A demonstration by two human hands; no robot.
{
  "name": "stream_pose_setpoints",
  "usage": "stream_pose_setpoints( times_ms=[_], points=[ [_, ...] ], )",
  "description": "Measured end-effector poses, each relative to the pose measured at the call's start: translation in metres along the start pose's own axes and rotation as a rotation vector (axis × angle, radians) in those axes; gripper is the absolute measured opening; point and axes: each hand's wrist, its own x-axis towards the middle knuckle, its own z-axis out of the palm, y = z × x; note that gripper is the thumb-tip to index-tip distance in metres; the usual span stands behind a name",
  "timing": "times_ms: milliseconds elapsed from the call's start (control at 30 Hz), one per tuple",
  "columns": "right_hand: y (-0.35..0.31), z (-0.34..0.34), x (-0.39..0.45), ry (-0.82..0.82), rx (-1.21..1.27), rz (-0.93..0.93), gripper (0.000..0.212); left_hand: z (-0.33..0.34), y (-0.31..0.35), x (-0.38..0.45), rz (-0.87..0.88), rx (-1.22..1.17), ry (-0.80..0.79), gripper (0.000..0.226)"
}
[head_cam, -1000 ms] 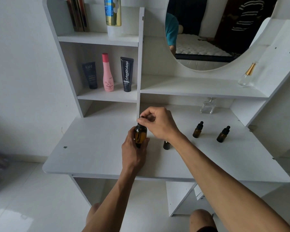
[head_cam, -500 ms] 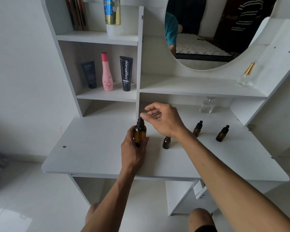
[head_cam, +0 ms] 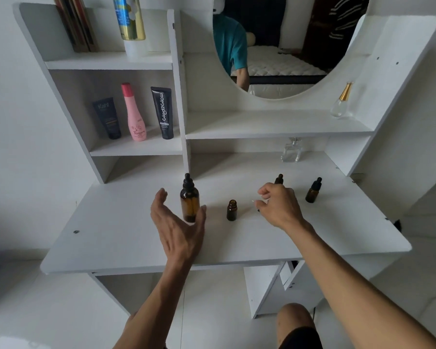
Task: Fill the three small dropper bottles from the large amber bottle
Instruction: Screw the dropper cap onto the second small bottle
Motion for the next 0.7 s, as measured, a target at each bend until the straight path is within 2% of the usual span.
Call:
stream_pose_setpoints(
  times_ms=[67, 133, 233, 333, 400, 500, 700],
  points=[
    [0.004, 0.003, -0.004, -0.012, -0.05, 0.011, 0.035, 0.001, 0.004, -0.007, 0.139, 0.044, 0.098, 0.086],
    [0.006, 0.005, -0.006, -0.026, -0.084, 0.016, 0.037, 0.003, 0.007, -0.015, 0.318, 0.043, 0.115, 0.075],
    [0.01, 0.008, -0.007, -0.033, -0.085, 0.04, 0.034, 0.015, 0.019, -0.027, 0.442, 0.012, -0.069, 0.062],
    [0.011, 0.01, -0.008, -0.019, -0.072, 0.062, 0.031, 0.029, 0.028, -0.038, 0.344, 0.096, -0.33, 0.062],
    [0.011, 0.011, -0.009, -0.023, -0.061, 0.057, 0.031, 0.038, 0.029, -0.04, 0.222, 0.112, -0.426, 0.068],
    [0.011, 0.01, -0.011, -0.018, -0.015, 0.041, 0.028, 0.046, 0.031, -0.036, 0.068, 0.132, -0.493, 0.072],
    [-0.014, -0.013, -0.009, -0.004, 0.142, -0.106, 0.023, 0.054, 0.036, -0.023, -0.02, 0.099, -0.508, 0.061]
  ],
)
